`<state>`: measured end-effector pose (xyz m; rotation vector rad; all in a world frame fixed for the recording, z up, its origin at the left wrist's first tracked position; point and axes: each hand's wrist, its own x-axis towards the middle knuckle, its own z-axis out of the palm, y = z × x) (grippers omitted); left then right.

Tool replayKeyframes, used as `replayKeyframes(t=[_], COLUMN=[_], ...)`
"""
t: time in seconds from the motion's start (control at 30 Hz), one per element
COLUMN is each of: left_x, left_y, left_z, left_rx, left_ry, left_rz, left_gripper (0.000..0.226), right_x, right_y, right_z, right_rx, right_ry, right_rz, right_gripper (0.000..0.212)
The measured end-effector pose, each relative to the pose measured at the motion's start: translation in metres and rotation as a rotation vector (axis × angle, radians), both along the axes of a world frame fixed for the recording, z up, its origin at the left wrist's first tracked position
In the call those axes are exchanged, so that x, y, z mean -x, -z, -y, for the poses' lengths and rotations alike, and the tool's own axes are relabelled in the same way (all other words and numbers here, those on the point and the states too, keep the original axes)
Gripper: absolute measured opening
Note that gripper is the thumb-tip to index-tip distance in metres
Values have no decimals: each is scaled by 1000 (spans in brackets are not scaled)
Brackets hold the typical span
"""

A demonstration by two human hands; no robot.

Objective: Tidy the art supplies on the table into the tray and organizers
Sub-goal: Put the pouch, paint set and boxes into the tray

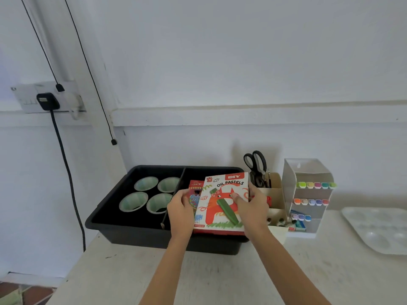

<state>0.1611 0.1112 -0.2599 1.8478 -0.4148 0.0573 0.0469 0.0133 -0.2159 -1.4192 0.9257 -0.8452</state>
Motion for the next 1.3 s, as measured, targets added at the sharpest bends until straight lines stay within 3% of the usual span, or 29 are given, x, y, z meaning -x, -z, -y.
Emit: replayKeyframes(t=[0.1,0.17,0.3,0.4,0.6,0.77,1.13,1.2,1.23,1.3], left_x=[8,9,7,8,1,-7,4,3,5,18], left_y=[-2,-2,0,1,8,15,12,10,8,4], left_z=[-2,-2,2,6,12,17,18,17,14,10], left_rx=[100,50,-292,-519,-688,-884,-989,-883,-753,-435], left_ry=[70,108,149,147,221,180,102,101,98,85], left_rz=[-50,-47,76,218,260,322,352,398,433,499], left_gripper=[18,19,19,17,40,47,50,44,36,26], right_x=[-27,-44,-67,-71,-70,-67,-61,-50,-43,-17], right_y=[15,29,57,67,73,73,60,43,38,39], right_z=[8,13,18,18,22,21,15,6,0,-12], right_rx=[22,60,259,375,290,324,468,702,869,1009], right_ry=[-39,-75,-148,-209,-270,-324,-272,-154,-101,-107], right_rz=[-10,-78,-411,-563,-435,-485,-517,-525,-434,-142], right_gripper=[53,52,36,38,30,48,44,40,39,25])
